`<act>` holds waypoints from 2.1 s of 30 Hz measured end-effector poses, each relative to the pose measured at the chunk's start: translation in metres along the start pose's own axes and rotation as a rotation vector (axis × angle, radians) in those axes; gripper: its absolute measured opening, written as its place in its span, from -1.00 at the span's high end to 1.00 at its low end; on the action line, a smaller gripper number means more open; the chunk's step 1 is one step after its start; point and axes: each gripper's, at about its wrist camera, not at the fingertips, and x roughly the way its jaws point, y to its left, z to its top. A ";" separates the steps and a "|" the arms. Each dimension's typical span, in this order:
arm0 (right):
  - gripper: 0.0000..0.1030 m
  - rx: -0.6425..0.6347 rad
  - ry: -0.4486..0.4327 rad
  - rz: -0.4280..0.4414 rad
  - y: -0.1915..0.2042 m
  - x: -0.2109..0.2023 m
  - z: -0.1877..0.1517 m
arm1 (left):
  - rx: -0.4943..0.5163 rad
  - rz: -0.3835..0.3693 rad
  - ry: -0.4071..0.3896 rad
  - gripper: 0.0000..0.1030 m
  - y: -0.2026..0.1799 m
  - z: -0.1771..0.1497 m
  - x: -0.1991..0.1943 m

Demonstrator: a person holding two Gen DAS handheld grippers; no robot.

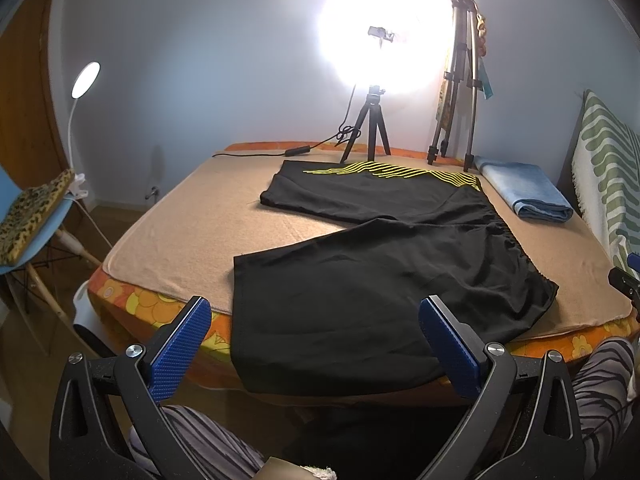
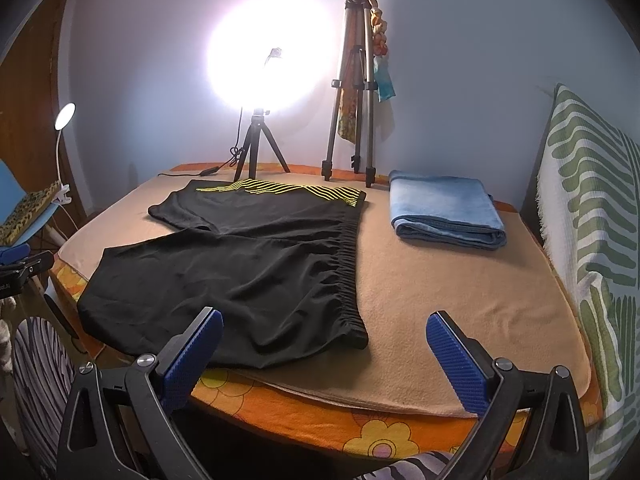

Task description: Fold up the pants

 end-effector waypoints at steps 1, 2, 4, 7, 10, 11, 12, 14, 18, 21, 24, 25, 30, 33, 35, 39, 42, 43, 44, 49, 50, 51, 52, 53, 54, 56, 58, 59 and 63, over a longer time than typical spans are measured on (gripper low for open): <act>-1.00 0.000 0.001 0.002 0.000 0.000 0.000 | 0.001 0.000 0.000 -1.00 0.000 0.001 0.000; -1.00 0.000 0.002 0.003 0.000 0.000 -0.001 | 0.001 0.000 -0.001 -1.00 0.000 0.001 -0.001; -1.00 -0.001 0.003 0.006 0.001 0.000 -0.001 | -0.001 -0.003 0.000 -1.00 0.000 0.001 -0.001; -1.00 -0.003 0.002 0.007 0.000 -0.001 0.000 | 0.001 -0.005 -0.001 -1.00 0.000 0.002 -0.002; -0.99 -0.004 0.000 0.008 0.001 -0.002 0.000 | 0.000 -0.005 -0.001 -1.00 0.000 0.001 -0.002; -0.99 -0.005 0.000 0.008 0.002 -0.002 0.000 | 0.001 -0.005 -0.001 -1.00 0.000 0.002 -0.002; -0.99 -0.006 0.000 0.008 0.001 -0.002 -0.001 | 0.001 -0.005 -0.001 -1.00 -0.001 0.002 -0.002; -0.99 -0.005 0.000 0.009 0.001 -0.002 -0.001 | 0.000 -0.006 -0.001 -1.00 -0.001 0.002 -0.002; -0.99 -0.004 0.001 0.009 0.001 -0.002 0.000 | 0.003 -0.006 0.000 -1.00 -0.002 0.002 -0.002; -0.99 -0.005 0.001 0.009 0.002 -0.002 0.000 | 0.003 -0.006 0.001 -1.00 -0.003 0.002 -0.002; -0.99 -0.006 0.001 0.011 0.002 -0.002 0.000 | 0.004 -0.005 0.000 -1.00 -0.003 0.002 -0.002; -0.99 -0.005 0.001 0.009 0.002 -0.002 0.000 | 0.004 -0.006 0.000 -1.00 -0.003 0.002 -0.002; -0.99 -0.004 0.001 0.008 0.002 -0.002 0.000 | 0.004 -0.006 0.001 -1.00 -0.002 0.002 -0.002; -0.99 -0.003 0.001 0.009 0.003 -0.002 0.000 | 0.007 -0.001 -0.001 -1.00 -0.003 0.002 -0.002; -0.99 -0.004 0.000 0.010 0.002 -0.002 0.000 | 0.008 0.002 -0.003 -1.00 -0.004 0.002 -0.004; -0.98 -0.008 -0.003 0.015 0.005 -0.002 0.000 | 0.006 0.009 -0.006 -1.00 -0.002 0.001 -0.007; -0.98 -0.015 -0.007 0.023 0.007 -0.004 -0.002 | -0.001 0.011 -0.005 -1.00 0.000 0.000 -0.009; -0.98 -0.017 -0.008 0.026 0.007 -0.004 -0.002 | -0.001 0.008 -0.007 -1.00 0.002 0.000 -0.010; -0.98 -0.021 -0.011 0.030 0.008 -0.004 -0.002 | 0.002 0.006 -0.008 -1.00 0.002 0.001 -0.010; -0.95 -0.049 -0.013 0.051 0.007 -0.006 -0.001 | 0.059 0.006 0.000 -0.98 0.004 -0.001 -0.011; -0.92 -0.060 -0.012 0.057 0.006 -0.005 0.000 | 0.073 0.007 0.001 -0.96 0.005 -0.002 -0.012; -0.90 -0.070 -0.012 0.061 0.005 -0.005 0.000 | 0.089 0.008 0.004 -0.87 0.006 -0.003 -0.012; -0.87 -0.090 -0.013 0.065 0.005 -0.005 0.001 | 0.102 0.010 0.008 -0.76 0.006 -0.004 -0.011; -0.85 -0.104 -0.014 0.068 0.005 -0.004 0.002 | 0.111 0.006 0.012 -0.69 0.007 -0.005 -0.011; -0.84 -0.126 -0.013 0.071 0.006 -0.003 0.003 | 0.118 -0.005 0.018 -0.62 0.008 -0.005 -0.011; -0.79 -0.163 -0.006 0.083 0.006 0.000 0.005 | 0.131 -0.040 0.040 -0.49 0.011 -0.005 -0.009; -0.73 -0.210 0.006 0.095 0.008 0.004 0.006 | 0.138 -0.071 0.055 -0.35 0.014 -0.002 -0.011; -0.71 -0.230 0.009 0.101 0.010 0.006 0.007 | 0.139 -0.082 0.058 -0.33 0.015 -0.001 -0.012; -0.68 -0.335 0.022 0.134 0.023 0.015 0.008 | 0.144 -0.103 0.048 -0.27 0.015 0.004 -0.022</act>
